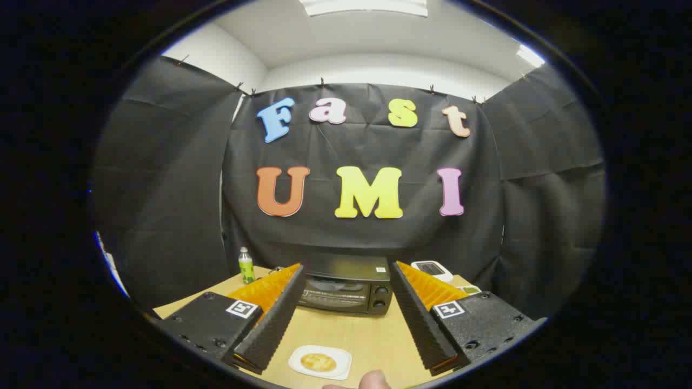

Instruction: Open the toaster oven, put the food inside, and close the toaster oven door.

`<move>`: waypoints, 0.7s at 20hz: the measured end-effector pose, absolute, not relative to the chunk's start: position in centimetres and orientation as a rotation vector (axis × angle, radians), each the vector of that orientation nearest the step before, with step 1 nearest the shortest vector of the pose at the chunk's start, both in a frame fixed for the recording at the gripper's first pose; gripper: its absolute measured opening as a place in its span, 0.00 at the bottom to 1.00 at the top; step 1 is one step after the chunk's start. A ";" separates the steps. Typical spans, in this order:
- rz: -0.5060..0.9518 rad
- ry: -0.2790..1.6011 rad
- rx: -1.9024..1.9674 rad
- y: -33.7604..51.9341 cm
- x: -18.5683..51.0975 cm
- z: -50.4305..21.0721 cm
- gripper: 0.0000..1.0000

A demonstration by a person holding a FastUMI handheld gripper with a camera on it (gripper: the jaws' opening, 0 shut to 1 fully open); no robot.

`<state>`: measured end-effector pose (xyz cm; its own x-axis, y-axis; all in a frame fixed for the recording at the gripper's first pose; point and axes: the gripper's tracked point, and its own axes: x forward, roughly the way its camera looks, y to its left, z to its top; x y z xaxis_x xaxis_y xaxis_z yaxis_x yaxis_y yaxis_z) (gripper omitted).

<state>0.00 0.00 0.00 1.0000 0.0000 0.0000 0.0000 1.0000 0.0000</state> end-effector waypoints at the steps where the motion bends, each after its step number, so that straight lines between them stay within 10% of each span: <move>1: 0.002 -0.002 -0.002 0.1 0.0 0.0 1.00; 14: -0.013 -0.012 0.002 0.0 0.0 0.2 1.00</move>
